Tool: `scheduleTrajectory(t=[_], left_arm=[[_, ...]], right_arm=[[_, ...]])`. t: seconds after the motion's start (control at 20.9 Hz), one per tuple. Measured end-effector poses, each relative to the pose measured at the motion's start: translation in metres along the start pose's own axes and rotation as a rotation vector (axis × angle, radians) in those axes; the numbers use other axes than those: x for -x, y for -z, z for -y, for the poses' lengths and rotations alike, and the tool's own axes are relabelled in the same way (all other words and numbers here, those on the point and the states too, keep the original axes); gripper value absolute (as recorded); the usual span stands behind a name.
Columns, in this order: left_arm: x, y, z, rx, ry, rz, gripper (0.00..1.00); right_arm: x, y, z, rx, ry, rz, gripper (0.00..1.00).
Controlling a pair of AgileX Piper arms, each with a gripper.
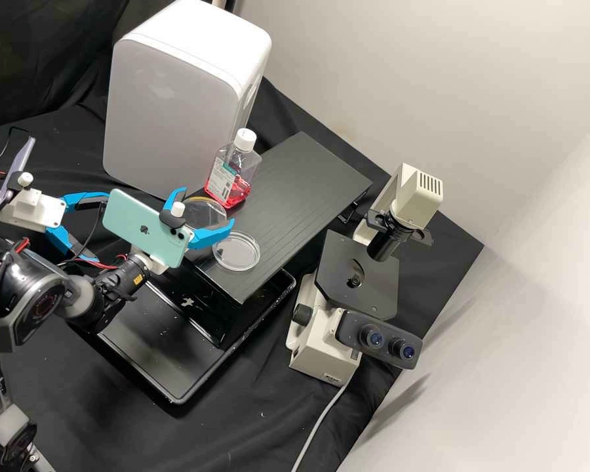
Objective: Remove the lid from the petri dish
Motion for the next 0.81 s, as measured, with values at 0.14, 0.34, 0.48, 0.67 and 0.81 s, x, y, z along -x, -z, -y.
scheduleTrajectory(t=[0.14,0.34,0.48,0.67,0.81], left_arm=[[0.0000,0.0000,0.0000,0.000,0.000,0.000,1.00],[0.0000,0.0000,0.0000,0.000,0.000,0.000,1.00],[0.0000,0.0000,0.0000,0.000,0.000,0.000,1.00],[0.0000,0.0000,0.0000,0.000,0.000,0.000,1.00],[0.0000,0.0000,0.0000,0.000,0.000,0.000,1.00]], right_arm=[[-0.0007,-0.0027,0.0027,0.000,0.009,0.011,0.00],[-0.0008,-0.0030,0.0031,0.001,0.010,0.012,0.00],[-0.0008,-0.0030,0.0031,0.001,0.010,0.012,0.00],[-0.0012,-0.0045,0.0047,0.001,0.016,0.017,0.00],[-0.0017,-0.0061,0.0064,0.008,0.019,0.022,1.00]])
